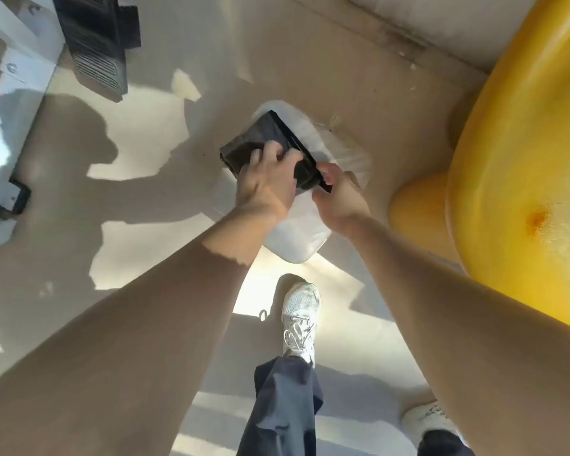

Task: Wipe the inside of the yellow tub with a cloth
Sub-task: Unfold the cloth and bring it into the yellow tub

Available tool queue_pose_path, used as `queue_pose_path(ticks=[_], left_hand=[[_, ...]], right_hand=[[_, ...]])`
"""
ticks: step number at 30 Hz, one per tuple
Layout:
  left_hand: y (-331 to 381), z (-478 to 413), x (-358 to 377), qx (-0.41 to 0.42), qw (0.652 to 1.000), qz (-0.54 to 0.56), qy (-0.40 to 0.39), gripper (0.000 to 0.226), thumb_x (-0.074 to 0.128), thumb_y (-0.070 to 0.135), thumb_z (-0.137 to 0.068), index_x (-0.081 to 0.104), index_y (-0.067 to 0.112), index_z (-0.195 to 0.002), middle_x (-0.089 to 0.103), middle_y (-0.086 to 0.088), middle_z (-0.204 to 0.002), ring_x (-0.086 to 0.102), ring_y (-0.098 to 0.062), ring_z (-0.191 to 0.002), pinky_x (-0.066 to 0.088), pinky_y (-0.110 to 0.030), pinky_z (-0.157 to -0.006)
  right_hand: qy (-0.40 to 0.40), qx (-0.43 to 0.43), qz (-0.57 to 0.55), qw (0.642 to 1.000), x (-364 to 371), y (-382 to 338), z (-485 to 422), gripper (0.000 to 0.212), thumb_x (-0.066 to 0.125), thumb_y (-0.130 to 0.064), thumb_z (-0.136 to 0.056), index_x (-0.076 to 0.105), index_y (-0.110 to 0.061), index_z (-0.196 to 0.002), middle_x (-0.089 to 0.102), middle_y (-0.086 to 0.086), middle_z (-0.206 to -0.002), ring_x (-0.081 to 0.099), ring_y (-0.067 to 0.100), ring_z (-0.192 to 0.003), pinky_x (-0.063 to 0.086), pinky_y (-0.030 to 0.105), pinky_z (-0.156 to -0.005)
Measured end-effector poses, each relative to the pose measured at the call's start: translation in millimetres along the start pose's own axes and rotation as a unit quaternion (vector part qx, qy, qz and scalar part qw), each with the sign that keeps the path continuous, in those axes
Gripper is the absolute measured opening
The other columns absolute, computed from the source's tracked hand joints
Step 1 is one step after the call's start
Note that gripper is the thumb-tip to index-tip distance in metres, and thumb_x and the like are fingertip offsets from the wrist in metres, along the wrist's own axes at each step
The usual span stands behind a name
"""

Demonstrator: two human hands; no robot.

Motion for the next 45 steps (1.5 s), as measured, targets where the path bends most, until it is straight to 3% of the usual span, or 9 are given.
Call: queue_pose_path(ticks=[7, 15, 20, 25, 28, 33, 37, 41, 45], left_hand=[[1.7, -30.2, 15.9, 0.059, 0.994, -0.071, 0.054, 0.026, 0.054, 0.021, -0.093, 0.061, 0.028, -0.116, 0.044, -0.008, -0.121, 0.049, -0.03, -0.108, 0.05, -0.042, -0.074], [-8.9, 33.7, -36.0, 0.166, 0.976, -0.063, 0.122, 0.015, 0.059, 0.019, -0.087, 0.063, 0.017, -0.101, 0.064, -0.002, -0.114, 0.051, -0.03, -0.116, 0.052, -0.042, -0.082], [9.8, 117.2, -100.9, 0.219, 0.965, 0.046, 0.136, 0.017, 0.051, 0.032, -0.089, 0.059, 0.017, -0.091, 0.065, -0.002, -0.082, 0.061, -0.027, -0.084, 0.049, -0.036, -0.071], [48.3, 180.3, -151.6, 0.216, 0.966, 0.083, 0.116, 0.026, 0.047, 0.046, -0.093, 0.044, 0.021, -0.089, 0.061, 0.002, -0.064, 0.061, -0.033, -0.058, 0.043, -0.03, -0.049], [87.3, 203.2, -170.2, 0.188, 0.975, 0.113, 0.042, 0.029, 0.043, 0.056, -0.093, 0.04, 0.028, -0.089, 0.06, 0.004, -0.065, 0.057, -0.033, -0.062, 0.041, -0.033, -0.055], [144.9, 217.5, -177.8, 0.076, 0.944, 0.211, -0.241, 0.059, 0.066, 0.084, -0.056, 0.058, 0.032, -0.082, 0.057, 0.009, -0.065, 0.052, -0.011, -0.062, 0.041, -0.033, -0.06], [193.2, 234.3, -164.1, 0.132, 0.878, -0.031, -0.459, 0.057, 0.08, 0.066, -0.055, 0.065, 0.024, -0.089, 0.062, 0.009, -0.076, 0.055, -0.01, -0.066, 0.041, -0.029, -0.059], [253.2, 232.7, -146.5, 0.162, 0.865, -0.161, -0.447, 0.034, 0.066, 0.04, -0.071, 0.06, 0.007, -0.072, 0.051, -0.002, -0.06, 0.045, -0.02, -0.051, 0.031, -0.028, -0.049], [293.7, 211.6, -145.0, 0.084, 0.903, 0.054, -0.419, 0.036, 0.064, 0.045, -0.066, 0.069, 0.015, -0.085, 0.072, 0.002, -0.076, 0.069, -0.022, -0.077, 0.046, -0.028, -0.064]], right_hand=[[-0.002, -0.017, -0.067, 0.998, 13.2, 21.8, -17.8, 0.043, 0.053, -0.017, -0.096, 0.052, -0.032, -0.136, 0.039, 0.0, -0.129, 0.05, 0.002, -0.089, 0.041, 0.028, -0.104], [-0.044, -0.071, -0.035, 0.996, -4.4, -14.7, 39.7, 0.076, 0.058, -0.017, -0.091, 0.021, -0.04, -0.153, 0.036, 0.002, -0.129, 0.054, 0.02, -0.103, 0.044, 0.032, -0.097], [-0.09, -0.152, 0.133, 0.975, -25.3, -46.2, 101.2, 0.048, 0.061, -0.034, -0.085, 0.055, -0.025, -0.131, 0.034, 0.002, -0.137, 0.033, 0.03, -0.127, 0.036, 0.042, -0.108], [-0.203, -0.167, 0.174, 0.949, -79.7, -45.5, 174.8, 0.029, 0.066, -0.049, -0.075, 0.067, -0.031, -0.096, 0.06, -0.008, -0.122, 0.052, 0.021, -0.115, 0.046, 0.034, -0.093], [-0.291, -0.082, 0.151, 0.941, -117.4, -34.4, 218.1, 0.027, 0.071, -0.05, -0.073, 0.062, -0.026, -0.081, 0.069, -0.004, -0.079, 0.065, 0.021, -0.078, 0.05, 0.03, -0.066], [-0.317, 0.012, 0.106, 0.942, -194.1, 33.9, 273.4, 0.051, 0.078, -0.064, -0.06, 0.062, -0.028, -0.093, 0.067, -0.009, -0.087, 0.064, 0.017, -0.085, 0.05, 0.033, -0.073], [-0.4, 0.056, 0.154, 0.902, -249.6, 80.2, 308.5, 0.04, 0.084, -0.045, -0.072, 0.063, -0.026, -0.1, 0.071, -0.001, -0.093, 0.066, 0.023, -0.087, 0.051, 0.035, -0.075], [-0.406, 0.105, 0.311, 0.853, -297.2, 114.9, 331.7, 0.041, 0.073, -0.055, -0.078, 0.061, -0.018, -0.09, 0.06, -0.002, -0.078, 0.054, 0.016, -0.066, 0.042, 0.029, -0.059], [-0.248, 0.13, 0.135, 0.95, -358.8, 162.7, 333.2, 0.041, 0.072, -0.058, -0.079, 0.068, -0.018, -0.088, 0.066, -0.003, -0.085, 0.059, 0.017, -0.077, 0.045, 0.033, -0.068]])
Point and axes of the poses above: each hand's wrist, its own z-axis away from the middle knuckle, its own x-axis out of the palm, y = z × x, the point moved 2 cm from there along -z, towards the middle knuckle
